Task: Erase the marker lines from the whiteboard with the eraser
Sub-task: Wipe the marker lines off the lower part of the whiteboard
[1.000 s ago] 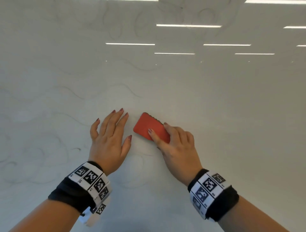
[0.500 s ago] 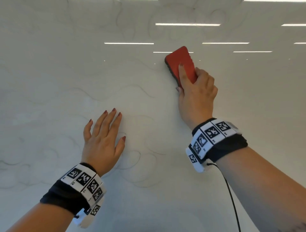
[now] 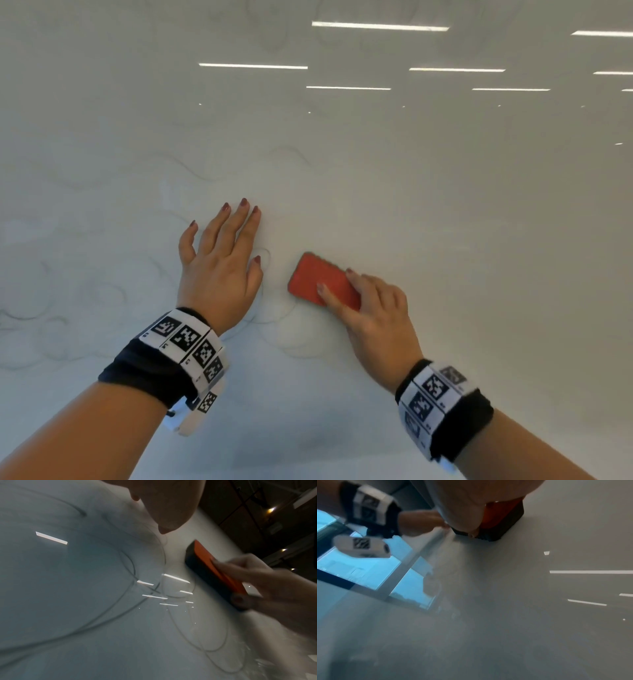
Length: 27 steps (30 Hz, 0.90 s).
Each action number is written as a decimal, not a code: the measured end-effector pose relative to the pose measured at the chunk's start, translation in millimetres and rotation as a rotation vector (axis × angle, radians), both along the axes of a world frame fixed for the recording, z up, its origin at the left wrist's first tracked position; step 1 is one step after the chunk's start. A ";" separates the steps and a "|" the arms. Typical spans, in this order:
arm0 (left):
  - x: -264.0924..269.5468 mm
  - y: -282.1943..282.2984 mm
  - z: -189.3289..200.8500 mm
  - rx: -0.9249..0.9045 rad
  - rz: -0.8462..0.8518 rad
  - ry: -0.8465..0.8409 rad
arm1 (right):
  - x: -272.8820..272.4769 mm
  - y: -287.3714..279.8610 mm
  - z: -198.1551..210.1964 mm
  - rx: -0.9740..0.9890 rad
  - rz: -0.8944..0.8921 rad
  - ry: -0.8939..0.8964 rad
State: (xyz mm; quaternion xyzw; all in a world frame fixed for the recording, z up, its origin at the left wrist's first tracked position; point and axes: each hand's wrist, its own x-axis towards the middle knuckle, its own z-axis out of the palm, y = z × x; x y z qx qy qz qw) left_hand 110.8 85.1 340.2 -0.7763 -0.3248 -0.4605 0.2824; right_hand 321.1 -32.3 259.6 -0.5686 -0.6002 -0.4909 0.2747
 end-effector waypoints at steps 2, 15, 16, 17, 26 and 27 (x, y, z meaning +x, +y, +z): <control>1.2 -0.4 -0.3 -0.011 0.001 -0.010 | 1.3 -6.3 -35.3 -0.135 0.025 -0.039; -2.2 -3.1 5.5 -0.002 -0.010 -0.021 | 8.4 -4.6 10.1 0.084 0.004 0.088; -4.3 -2.8 6.8 0.004 -0.011 -0.012 | -1.6 1.5 14.7 0.076 0.015 0.079; -6.5 -2.4 7.9 0.011 -0.010 -0.002 | -10.9 7.0 14.6 0.059 0.029 0.057; -10.0 3.3 7.7 0.025 -0.025 0.031 | -41.5 14.9 -46.0 -0.252 0.056 -0.133; -10.7 3.8 8.0 0.021 -0.028 0.036 | -39.4 14.0 -52.6 -0.266 0.051 -0.142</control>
